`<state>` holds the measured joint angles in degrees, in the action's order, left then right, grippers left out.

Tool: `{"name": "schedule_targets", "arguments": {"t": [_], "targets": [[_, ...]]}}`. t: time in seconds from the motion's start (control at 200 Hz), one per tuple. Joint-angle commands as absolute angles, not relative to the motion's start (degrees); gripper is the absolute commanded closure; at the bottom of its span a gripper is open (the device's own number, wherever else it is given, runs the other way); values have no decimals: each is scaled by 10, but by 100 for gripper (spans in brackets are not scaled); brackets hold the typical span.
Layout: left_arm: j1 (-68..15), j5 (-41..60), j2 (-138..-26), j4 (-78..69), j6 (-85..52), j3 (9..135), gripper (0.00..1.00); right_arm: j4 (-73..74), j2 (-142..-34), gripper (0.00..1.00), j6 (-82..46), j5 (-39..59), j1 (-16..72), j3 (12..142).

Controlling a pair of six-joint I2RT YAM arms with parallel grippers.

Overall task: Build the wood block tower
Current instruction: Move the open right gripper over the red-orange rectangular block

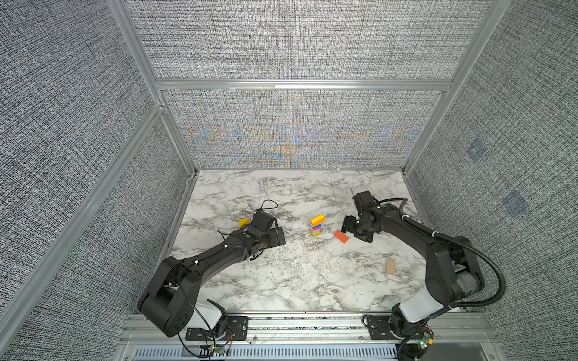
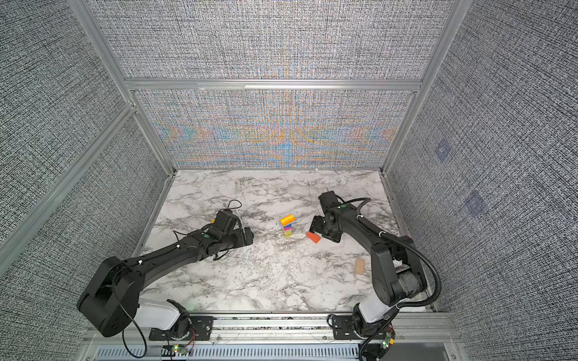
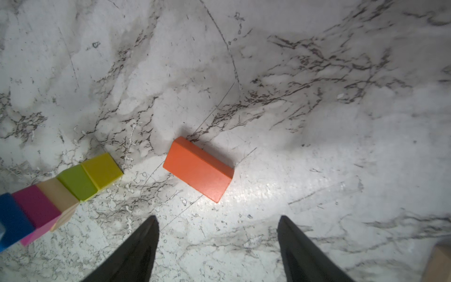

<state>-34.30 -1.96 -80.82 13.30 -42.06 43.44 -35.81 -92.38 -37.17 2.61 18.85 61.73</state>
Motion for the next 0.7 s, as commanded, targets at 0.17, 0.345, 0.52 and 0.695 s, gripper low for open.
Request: {"name": "schedule_targets", "arguments": {"t": [0.17,0.345,0.52,0.695], "targets": [[-343,-22,-805,122,-417,426,2,-324,-958,19,-403,-6,197,621],[-343,-20,-814,112,-417,421,2,-325,-978,18,-413,-16,200,630],[-343,-14,-821,100,-419,415,2,-322,-994,16,-425,-22,204,634],[-343,-14,-820,97,-417,411,2,-320,-1007,15,-435,-29,210,640]]}}
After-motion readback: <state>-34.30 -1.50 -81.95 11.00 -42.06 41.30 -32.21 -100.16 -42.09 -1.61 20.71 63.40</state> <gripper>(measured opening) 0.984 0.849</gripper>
